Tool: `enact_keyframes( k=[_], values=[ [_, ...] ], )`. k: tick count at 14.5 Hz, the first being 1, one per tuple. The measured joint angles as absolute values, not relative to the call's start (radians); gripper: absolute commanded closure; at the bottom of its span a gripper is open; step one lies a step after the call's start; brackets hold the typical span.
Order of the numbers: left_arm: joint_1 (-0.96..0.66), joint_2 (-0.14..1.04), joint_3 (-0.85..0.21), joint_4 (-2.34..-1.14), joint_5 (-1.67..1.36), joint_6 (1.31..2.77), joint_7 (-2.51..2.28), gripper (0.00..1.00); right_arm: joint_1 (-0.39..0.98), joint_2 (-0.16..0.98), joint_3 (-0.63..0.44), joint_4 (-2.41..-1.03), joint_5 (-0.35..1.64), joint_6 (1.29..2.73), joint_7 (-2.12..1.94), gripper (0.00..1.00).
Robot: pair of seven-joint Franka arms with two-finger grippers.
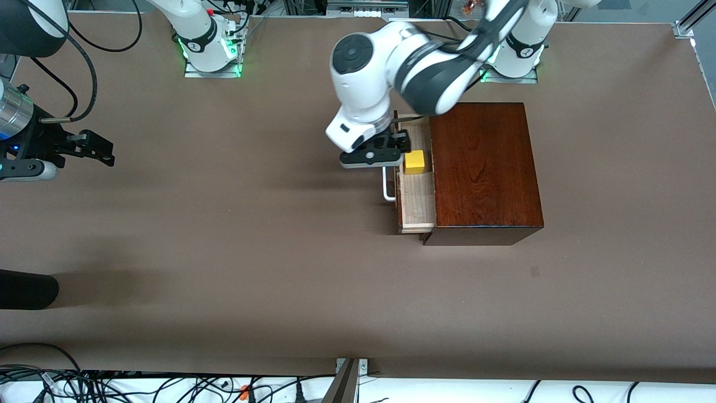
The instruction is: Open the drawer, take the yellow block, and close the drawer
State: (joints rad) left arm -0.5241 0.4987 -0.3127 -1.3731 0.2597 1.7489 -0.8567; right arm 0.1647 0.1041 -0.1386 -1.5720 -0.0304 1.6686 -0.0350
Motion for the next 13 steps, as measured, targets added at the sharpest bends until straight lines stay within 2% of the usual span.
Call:
enact_keyframes(
  k=[6, 13],
  values=[
    [-0.26, 0.349, -0.308, -1.369, 0.169, 1.587, -0.443, 0.0, 0.169, 0.104, -0.098, -1.572, -0.027, 1.668, 0.092, 0.0],
    [0.01, 0.243, -0.305, -1.369, 0.067, 1.411, -0.114, 0.0, 0.209, 0.107, 0.131, -1.572, -0.026, 1.669, 0.709, 0.0]
  ],
)
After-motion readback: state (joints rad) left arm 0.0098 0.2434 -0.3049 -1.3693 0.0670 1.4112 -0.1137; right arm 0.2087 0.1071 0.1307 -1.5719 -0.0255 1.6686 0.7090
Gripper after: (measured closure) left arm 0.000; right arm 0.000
